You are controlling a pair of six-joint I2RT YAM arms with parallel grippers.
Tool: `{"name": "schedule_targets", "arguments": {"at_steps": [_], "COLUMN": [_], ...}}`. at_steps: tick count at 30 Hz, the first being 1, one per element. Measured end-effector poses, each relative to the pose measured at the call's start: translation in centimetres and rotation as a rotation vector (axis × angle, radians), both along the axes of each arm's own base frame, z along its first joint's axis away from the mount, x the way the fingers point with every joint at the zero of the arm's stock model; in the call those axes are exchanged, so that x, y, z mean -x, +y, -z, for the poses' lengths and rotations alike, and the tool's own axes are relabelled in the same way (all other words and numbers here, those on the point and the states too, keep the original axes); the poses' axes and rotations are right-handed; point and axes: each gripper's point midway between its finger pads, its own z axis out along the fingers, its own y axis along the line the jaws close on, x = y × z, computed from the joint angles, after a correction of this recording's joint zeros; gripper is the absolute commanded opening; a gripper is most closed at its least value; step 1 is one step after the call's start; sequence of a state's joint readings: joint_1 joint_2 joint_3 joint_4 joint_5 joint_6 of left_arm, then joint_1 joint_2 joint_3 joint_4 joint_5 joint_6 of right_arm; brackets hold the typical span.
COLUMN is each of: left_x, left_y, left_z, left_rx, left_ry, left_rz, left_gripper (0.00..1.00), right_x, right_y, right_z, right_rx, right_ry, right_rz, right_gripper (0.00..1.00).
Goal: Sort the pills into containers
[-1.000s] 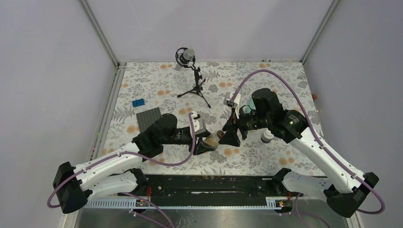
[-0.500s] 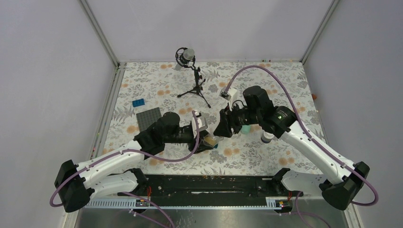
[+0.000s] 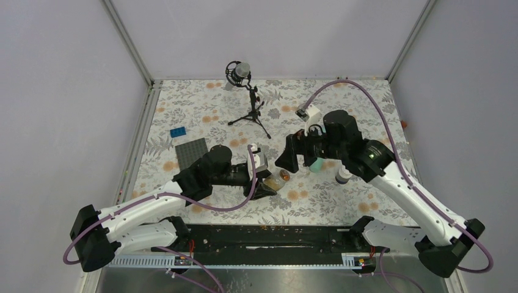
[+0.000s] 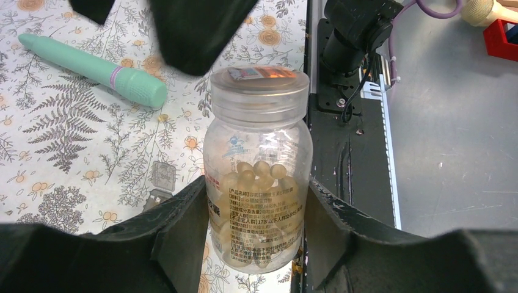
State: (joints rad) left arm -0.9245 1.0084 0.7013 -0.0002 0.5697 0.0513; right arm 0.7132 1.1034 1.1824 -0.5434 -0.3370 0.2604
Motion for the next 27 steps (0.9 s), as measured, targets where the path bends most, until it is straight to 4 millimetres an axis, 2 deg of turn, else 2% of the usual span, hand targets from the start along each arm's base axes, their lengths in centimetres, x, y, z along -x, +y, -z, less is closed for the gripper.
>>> {"name": "schedule_targets", "arguments": {"at_steps": [4, 6, 10, 13, 16, 22, 27], "left_x": [0.1, 0.1, 0.5, 0.9, 1.0, 0.6, -0.8], "left_y": [0.0, 0.0, 0.0, 0.0, -0.1, 0.1, 0.4], "left_z": [-0.1, -0.1, -0.2, -0.4, -0.6, -0.3, -0.6], "left_rx": [0.002, 0.004, 0.009, 0.016, 0.022, 0.006, 0.01], "left_ry": [0.0, 0.001, 0.005, 0.006, 0.006, 0.025, 0.024], "left_rz": [0.004, 0.009, 0.029, 0.046, 0.057, 0.019, -0.072], "left_gripper": [0.0, 0.0, 0.0, 0.0, 0.0, 0.0, 0.0], "right_x": [2.0, 3.0, 4.7, 5.2, 5.4, 5.5, 3.6], "right_y": [-0.3, -0.2, 0.1, 0.3, 0.7, 1.3, 2.0], "right_z": [-2.3, -2.8, -1.9, -0.6, 0.7, 1.3, 0.8], "right_rx": [-0.059, -0.073, -0.062, -0.036, -0.012, -0.017, -0.05], "right_ry": [-0.077, -0.099, -0.085, -0.039, 0.03, 0.117, 0.148], "right_rz": [-0.099, -0.17, -0.302, -0.353, -0.379, -0.362, -0.218], "right_gripper": [0.93, 0.93, 0.93, 0.85, 0.69, 0.2, 0.08]}}
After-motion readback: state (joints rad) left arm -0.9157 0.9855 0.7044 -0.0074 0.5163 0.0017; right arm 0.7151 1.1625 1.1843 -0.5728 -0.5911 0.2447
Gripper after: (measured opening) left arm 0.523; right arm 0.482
